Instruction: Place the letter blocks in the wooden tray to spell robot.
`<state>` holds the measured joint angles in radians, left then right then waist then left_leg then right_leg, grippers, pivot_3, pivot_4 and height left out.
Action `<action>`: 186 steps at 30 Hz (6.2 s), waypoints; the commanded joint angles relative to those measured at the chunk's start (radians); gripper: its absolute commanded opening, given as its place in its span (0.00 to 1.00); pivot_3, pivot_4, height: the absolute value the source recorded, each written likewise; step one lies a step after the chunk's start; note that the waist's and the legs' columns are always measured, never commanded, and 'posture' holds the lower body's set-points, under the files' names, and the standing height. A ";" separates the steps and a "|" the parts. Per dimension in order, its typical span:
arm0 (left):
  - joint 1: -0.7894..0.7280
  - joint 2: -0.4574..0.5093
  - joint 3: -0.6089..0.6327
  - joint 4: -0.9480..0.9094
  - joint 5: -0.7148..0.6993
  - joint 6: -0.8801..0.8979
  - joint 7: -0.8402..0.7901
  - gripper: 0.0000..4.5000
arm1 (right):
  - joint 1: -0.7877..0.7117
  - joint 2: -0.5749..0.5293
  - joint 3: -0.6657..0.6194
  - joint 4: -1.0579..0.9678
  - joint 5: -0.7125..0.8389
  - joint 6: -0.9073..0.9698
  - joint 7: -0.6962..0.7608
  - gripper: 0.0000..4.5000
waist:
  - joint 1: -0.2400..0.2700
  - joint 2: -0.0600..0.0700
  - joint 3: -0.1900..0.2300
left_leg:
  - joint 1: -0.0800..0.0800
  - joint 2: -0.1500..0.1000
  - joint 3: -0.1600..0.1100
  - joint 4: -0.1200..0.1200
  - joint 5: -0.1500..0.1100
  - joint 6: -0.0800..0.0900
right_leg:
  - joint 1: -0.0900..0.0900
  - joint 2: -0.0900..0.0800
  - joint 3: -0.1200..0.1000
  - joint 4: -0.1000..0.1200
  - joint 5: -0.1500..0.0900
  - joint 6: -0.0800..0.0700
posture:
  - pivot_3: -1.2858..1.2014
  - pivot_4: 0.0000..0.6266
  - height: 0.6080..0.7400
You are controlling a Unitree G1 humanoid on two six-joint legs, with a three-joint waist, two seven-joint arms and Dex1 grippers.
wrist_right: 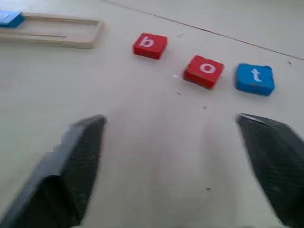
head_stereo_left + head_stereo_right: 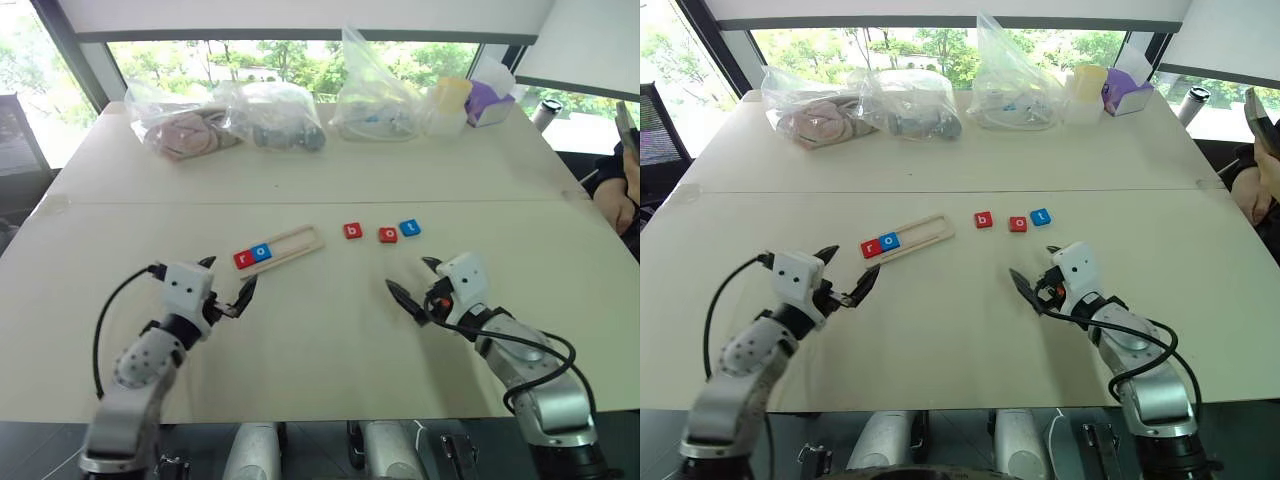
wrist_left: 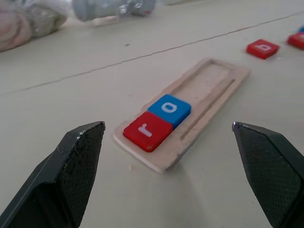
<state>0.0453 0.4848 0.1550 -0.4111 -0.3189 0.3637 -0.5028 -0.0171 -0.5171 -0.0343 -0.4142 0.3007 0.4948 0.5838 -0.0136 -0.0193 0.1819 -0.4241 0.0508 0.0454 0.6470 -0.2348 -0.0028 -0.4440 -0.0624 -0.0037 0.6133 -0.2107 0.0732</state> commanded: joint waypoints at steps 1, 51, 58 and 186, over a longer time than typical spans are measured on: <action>-0.090 0.138 0.061 0.108 -0.089 0.007 -0.203 1.00 | -0.053 -0.068 0.012 -0.046 0.067 0.024 0.120 0.99 | 0.000 0.000 0.000 | 0.000 0.000 0.000 0.000 0.000 0.000 | 0.000 0.000 0.000 0.000 0.000 0.000 | 0.52 0.24 1.00; -0.907 0.083 -0.247 1.490 0.266 -0.549 -0.890 1.00 | 0.012 -0.048 0.111 -0.182 -0.038 0.010 -0.033 0.99 | 0.026 -0.002 -0.001 | -0.001 -0.001 0.001 0.005 0.000 0.000 | 0.002 0.000 0.000 0.002 0.000 0.001 | 0.52 0.24 1.00; -0.882 0.076 -0.253 1.469 0.264 -0.519 -0.929 1.00 | 0.003 -0.046 0.114 -0.179 -0.046 0.013 -0.031 0.99 | 0.026 -0.002 -0.001 | -0.001 -0.001 0.001 0.005 0.000 0.000 | 0.002 0.000 0.000 0.002 0.000 0.001 | 0.52 0.24 1.00; -0.620 -0.166 -0.456 0.929 0.309 -0.464 -0.737 0.99 | -0.052 -0.096 0.057 -0.106 -0.096 -0.006 0.032 1.00 | 0.051 0.010 -0.023 | -0.003 -0.019 0.004 0.016 -0.011 0.001 | 0.021 -0.027 -0.006 -0.018 -0.004 0.007 | 0.52 0.24 1.00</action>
<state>-0.6086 0.3038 -0.2816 0.5307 -0.0157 -0.1245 -1.2320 -0.0529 -0.6155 0.0318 -0.5033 0.2008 0.5089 0.6135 0.0371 -0.0095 0.1586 -0.4270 0.0318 0.0495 0.6633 -0.2457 -0.0014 -0.4237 -0.0894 -0.0093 0.5954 -0.2148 0.0801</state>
